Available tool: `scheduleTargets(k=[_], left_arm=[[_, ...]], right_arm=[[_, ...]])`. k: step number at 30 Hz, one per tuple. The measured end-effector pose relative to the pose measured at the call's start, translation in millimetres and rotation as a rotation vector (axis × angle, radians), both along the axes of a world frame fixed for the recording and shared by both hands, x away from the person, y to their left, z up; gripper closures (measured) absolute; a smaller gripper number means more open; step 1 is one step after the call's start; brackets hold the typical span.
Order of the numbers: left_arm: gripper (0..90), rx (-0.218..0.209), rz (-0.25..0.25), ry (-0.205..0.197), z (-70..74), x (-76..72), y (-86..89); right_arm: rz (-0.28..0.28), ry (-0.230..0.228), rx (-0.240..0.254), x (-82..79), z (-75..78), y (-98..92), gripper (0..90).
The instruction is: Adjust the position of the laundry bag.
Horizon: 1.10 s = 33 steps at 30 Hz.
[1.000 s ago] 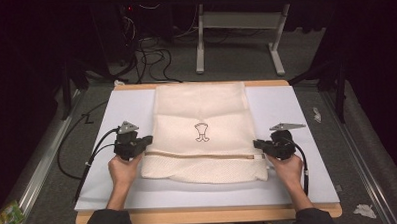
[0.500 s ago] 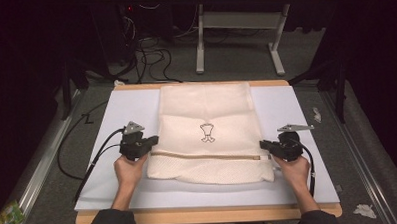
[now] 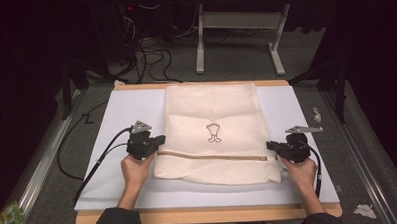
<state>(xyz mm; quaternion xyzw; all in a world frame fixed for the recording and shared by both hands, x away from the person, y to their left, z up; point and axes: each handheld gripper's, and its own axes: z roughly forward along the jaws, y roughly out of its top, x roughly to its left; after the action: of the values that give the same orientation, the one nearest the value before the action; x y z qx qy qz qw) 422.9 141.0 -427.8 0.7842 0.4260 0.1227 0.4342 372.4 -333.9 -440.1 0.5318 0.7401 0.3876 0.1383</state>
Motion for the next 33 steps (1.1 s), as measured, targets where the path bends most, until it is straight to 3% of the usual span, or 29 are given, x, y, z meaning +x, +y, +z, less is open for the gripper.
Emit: scheduleTargets(k=[13,33], left_arm=[[87.7,0.012,-0.018,-0.007,-4.6,-1.6,-17.4],[85.3,0.108,0.005,-0.004,-18.5,-5.1,-24.4]], right_arm=[[-0.033,0.016,0.012,-7.1,-6.3,-18.7,86.9],[-0.029,0.035,-0.015,-4.4,-17.7,-16.6,84.3]])
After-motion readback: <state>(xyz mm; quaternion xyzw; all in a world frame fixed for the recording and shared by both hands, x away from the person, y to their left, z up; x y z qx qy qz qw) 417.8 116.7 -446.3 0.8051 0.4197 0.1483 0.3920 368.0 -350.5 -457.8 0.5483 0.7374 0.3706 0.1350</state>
